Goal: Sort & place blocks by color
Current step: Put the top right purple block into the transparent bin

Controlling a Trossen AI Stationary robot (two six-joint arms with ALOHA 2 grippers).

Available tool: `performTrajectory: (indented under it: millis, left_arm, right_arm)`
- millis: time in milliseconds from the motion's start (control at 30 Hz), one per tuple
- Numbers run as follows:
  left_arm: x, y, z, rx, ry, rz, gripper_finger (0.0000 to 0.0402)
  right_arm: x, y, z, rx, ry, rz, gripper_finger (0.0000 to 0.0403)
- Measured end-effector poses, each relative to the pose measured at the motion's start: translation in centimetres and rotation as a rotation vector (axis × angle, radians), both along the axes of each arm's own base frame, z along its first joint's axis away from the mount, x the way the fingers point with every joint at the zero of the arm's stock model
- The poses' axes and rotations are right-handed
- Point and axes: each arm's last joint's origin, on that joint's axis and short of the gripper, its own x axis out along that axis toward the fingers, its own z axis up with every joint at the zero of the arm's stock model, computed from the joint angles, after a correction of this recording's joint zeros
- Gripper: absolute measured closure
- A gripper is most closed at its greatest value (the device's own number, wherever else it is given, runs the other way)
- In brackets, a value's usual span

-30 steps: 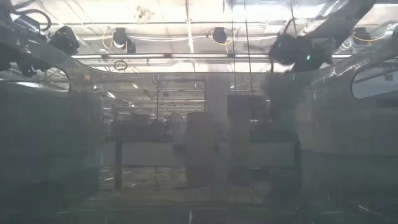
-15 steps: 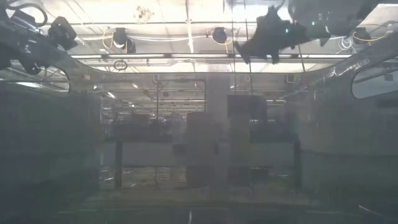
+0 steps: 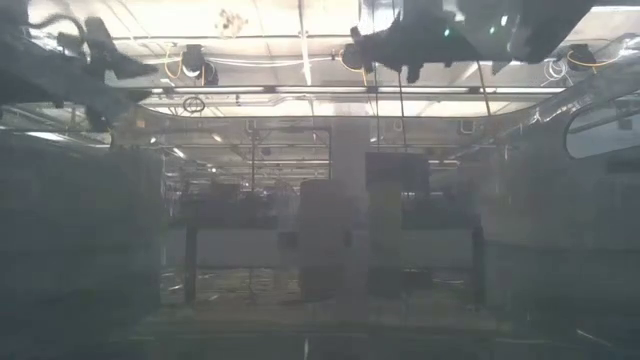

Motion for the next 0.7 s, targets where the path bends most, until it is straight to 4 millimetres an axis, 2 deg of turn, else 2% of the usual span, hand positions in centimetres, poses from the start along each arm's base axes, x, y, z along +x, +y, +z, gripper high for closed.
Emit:
performTrajectory:
  millis: [200,400,600,700]
  left_arm:
    - [0.5,-1.1,0.7,0.104,-0.021,-0.2,0.0172]
    - [1.1,-1.9,0.7,0.126,-0.003,-0.296,0.0172]
    - [1.6,-2.4,0.6,0.114,-0.002,-0.351,0.0172]
    - [2.0,-2.4,0.4,0.089,0.019,-0.349,0.0172]
  right_arm:
    - [2.1,-0.7,-2.8,0.013,0.02,-0.003,0.0318]
    - [3.2,-1.8,-5.6,0.043,0.085,-0.117,0.0318]
    - [3.9,-2.4,-8.1,0.101,0.151,-0.126,0.0316]
    - [4.1,-2.4,-8.9,0.106,0.172,-0.125,0.0299]
